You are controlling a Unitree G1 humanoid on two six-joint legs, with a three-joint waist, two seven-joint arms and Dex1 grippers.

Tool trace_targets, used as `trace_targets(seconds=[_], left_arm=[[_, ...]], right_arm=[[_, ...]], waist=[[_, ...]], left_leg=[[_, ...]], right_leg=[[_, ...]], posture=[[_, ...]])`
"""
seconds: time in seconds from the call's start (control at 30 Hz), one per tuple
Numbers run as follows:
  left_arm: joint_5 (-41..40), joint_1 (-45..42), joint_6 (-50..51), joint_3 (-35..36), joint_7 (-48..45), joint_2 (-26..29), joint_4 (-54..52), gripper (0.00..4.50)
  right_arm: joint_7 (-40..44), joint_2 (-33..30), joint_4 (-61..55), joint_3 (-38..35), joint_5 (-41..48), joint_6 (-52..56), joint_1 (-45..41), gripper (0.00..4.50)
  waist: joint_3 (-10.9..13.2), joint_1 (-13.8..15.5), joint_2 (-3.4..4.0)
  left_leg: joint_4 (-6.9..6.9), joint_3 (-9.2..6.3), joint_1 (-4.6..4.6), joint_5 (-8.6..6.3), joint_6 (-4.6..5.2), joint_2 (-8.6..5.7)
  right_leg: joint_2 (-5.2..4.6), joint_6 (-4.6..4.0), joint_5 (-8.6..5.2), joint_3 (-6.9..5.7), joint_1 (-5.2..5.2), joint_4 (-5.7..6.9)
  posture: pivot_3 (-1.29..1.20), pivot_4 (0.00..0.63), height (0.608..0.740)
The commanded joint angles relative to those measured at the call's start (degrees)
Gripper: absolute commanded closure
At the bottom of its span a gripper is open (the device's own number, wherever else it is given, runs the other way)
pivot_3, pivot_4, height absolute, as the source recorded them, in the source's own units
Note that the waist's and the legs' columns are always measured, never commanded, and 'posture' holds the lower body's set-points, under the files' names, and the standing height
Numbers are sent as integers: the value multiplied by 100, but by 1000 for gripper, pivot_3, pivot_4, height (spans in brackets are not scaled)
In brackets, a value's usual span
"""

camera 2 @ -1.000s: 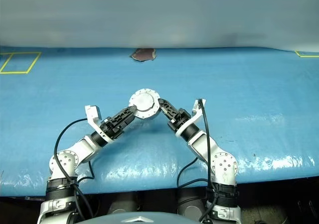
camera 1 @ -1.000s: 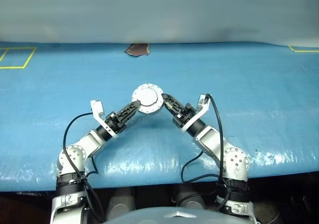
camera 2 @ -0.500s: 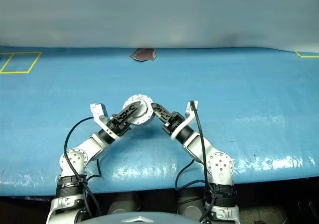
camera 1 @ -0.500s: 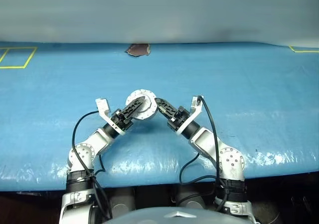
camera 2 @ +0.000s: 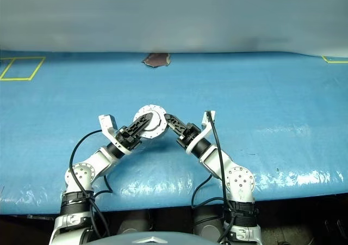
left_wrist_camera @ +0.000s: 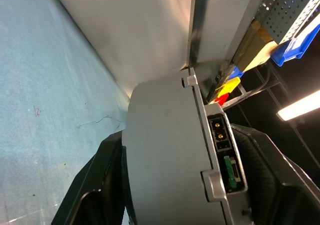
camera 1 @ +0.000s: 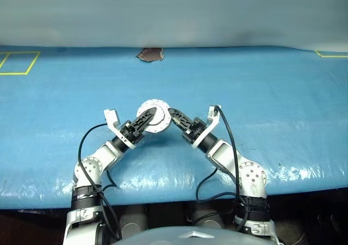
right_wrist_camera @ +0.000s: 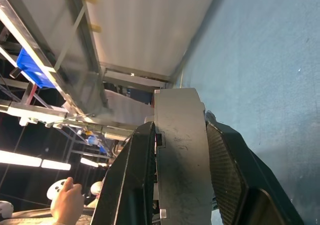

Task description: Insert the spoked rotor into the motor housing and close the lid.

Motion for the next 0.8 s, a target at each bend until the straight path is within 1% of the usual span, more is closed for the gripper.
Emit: trace_targets(seconds=[0.03,0.1,0.13,0.3,0.47,0.67,0.8], left_arm=[[46,-47,-9,-22,5,-1,-5,1738],[67,-63,-47,0,22,-25,51,1738],[75,-60,-61,5,22,-33,62,1738],[150,-57,-145,60,65,-73,144,1738],[202,-98,-331,240,183,-168,238,1738],[-50,-185,-877,902,695,-438,207,1738],[-58,-242,-1590,1339,1095,-685,-71,1738]], right_arm=[[202,90,-201,23,-35,-171,-94,3235],[239,84,-201,11,-115,-183,-80,2593],[240,86,-212,10,-131,-179,-69,2401],[65,116,-257,0,-283,-275,-73,754],[-74,109,-191,-73,-396,-415,-90,754],[-139,104,-175,-117,-517,-527,-41,754],[-104,16,-222,-126,-593,-507,13,754]], waist=[[0,-1,0],[0,2,0],[0,1,0],[0,-2,0],[0,1,0],[0,-4,-1],[-1,10,-3]], left_leg=[[0,0,0,0,0,0],[0,-1,0,0,0,0],[0,-1,0,0,0,0],[0,-1,1,0,0,0],[0,-1,0,0,0,0],[0,-1,1,0,0,0],[1,-1,-1,0,0,0]], right_leg=[[0,0,0,0,0,0],[0,0,0,0,0,1],[0,0,0,-1,0,1],[1,0,0,0,0,2],[1,1,1,0,0,1],[2,0,1,0,0,3],[2,1,2,2,1,-1]], posture=[[0,150,740],[0,150,740],[0,150,740],[0,150,740],[0,150,740],[0,150,740],[0,150,740]])
